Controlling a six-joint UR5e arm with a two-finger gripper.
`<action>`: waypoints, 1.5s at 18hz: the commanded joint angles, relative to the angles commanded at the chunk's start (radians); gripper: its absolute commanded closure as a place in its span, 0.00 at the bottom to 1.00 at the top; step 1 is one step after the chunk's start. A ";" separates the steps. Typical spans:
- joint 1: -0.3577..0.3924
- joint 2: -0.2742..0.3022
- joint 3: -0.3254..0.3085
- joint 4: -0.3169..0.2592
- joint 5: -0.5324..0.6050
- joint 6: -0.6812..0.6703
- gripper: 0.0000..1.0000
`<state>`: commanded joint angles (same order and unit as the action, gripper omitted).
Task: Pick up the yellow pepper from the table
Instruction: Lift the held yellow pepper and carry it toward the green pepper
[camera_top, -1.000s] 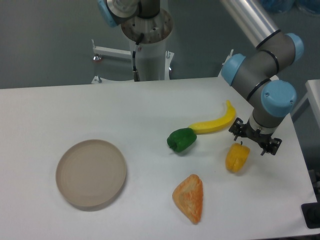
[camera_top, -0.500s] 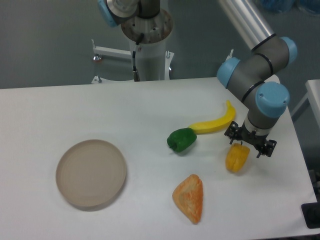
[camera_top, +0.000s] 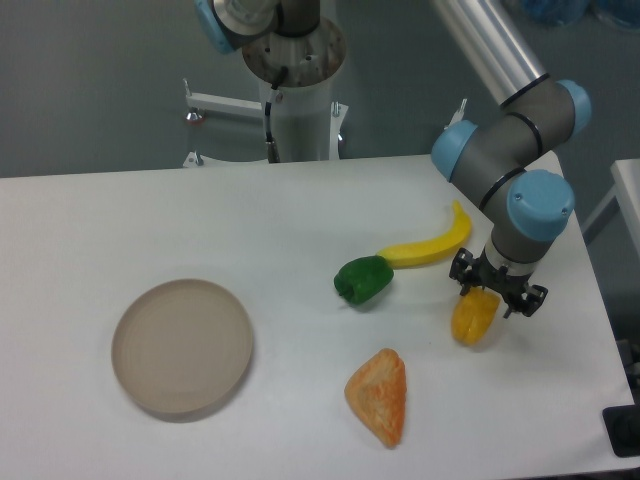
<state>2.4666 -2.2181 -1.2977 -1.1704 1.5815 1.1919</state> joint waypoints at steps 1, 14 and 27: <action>0.000 0.000 0.000 0.000 0.000 0.002 0.37; -0.032 0.057 0.049 -0.018 -0.086 -0.011 0.42; -0.115 0.110 0.031 -0.012 -0.158 -0.064 0.42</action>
<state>2.3516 -2.1077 -1.2671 -1.1827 1.4235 1.1275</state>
